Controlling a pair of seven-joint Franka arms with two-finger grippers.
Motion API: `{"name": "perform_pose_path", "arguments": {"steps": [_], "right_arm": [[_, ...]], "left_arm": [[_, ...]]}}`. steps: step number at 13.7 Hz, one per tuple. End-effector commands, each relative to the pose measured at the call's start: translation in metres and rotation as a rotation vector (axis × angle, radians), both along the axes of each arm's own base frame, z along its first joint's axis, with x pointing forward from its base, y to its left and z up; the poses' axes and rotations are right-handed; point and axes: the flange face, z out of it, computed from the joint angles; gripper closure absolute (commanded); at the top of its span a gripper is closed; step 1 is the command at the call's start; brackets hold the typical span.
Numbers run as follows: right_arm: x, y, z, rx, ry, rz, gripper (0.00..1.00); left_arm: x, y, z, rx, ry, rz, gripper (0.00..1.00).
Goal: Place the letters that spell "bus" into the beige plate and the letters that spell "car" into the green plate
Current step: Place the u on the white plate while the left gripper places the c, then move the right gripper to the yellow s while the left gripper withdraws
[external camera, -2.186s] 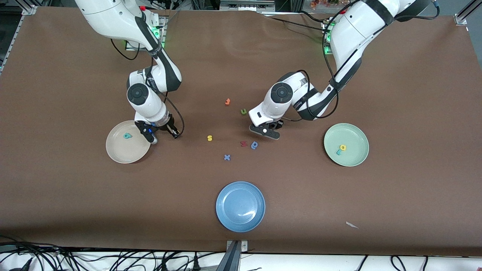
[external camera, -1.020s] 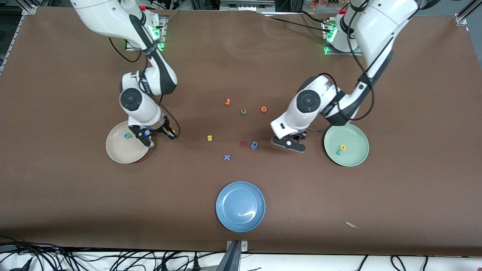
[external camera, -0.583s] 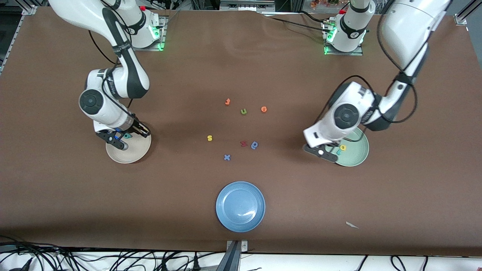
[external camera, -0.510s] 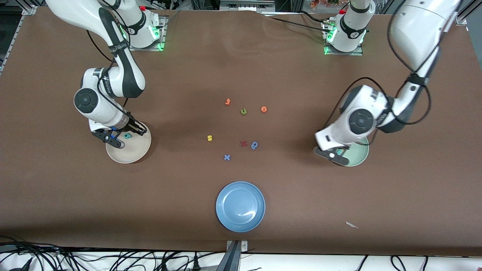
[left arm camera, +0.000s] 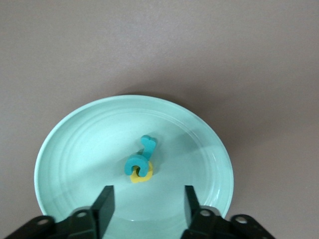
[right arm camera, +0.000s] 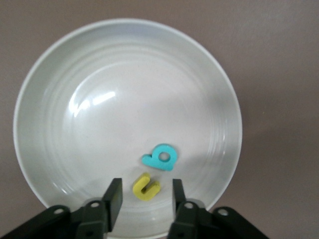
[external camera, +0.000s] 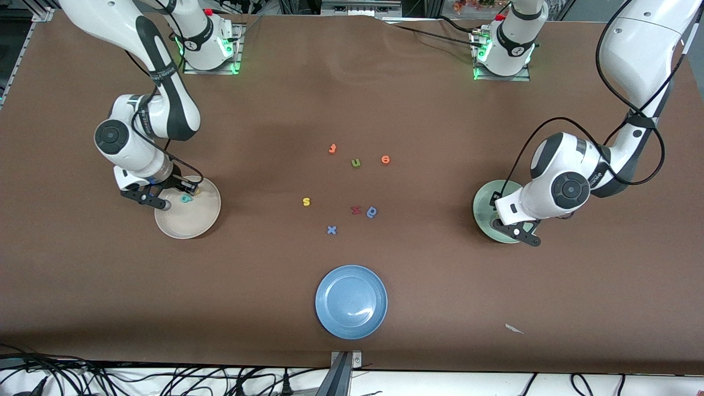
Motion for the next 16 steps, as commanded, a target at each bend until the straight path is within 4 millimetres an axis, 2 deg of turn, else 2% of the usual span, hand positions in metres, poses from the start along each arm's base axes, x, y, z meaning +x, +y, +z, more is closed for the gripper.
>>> {"name": "perform_pose_path", "arguments": {"steps": [1,3,5,8,10,12,13,14,15,16], "right_arm": [[0.013,0.019,0.024,0.022,0.004,-0.008,0.00],[0.029,0.060,0.040,0.040,0.030,-0.037,0.00],[0.041,0.094,0.048,0.046,0.061,-0.114,0.00],[0.038,0.165,0.034,0.066,0.079,-0.102,0.00],[0.037,0.200,0.021,0.067,0.075,-0.058,0.00],[0.035,0.235,0.008,0.063,0.067,-0.034,0.00],[0.034,0.256,0.001,0.062,0.059,-0.030,0.00],[0.033,0.275,-0.001,0.063,0.052,-0.038,0.00],[0.032,0.285,-0.003,0.061,0.048,-0.035,0.00],[0.031,0.292,-0.010,0.053,0.048,-0.012,0.00]], "left_arm": [[0.000,-0.006,0.010,0.012,-0.014,-0.019,0.00],[0.001,-0.017,0.030,-0.009,-0.024,-0.004,0.00],[0.004,-0.017,0.066,-0.007,-0.016,0.029,0.00],[0.004,-0.018,0.150,0.001,0.002,0.079,0.00],[0.002,-0.013,0.218,0.025,0.007,0.100,0.00],[0.004,-0.007,0.276,0.022,0.005,0.117,0.00],[-0.005,-0.018,0.302,0.011,-0.016,0.118,0.00],[-0.008,-0.007,0.316,0.023,-0.021,0.139,0.00],[-0.019,-0.011,0.335,0.016,-0.035,0.161,0.00],[-0.023,0.001,0.346,0.021,-0.054,0.199,0.00]]}}
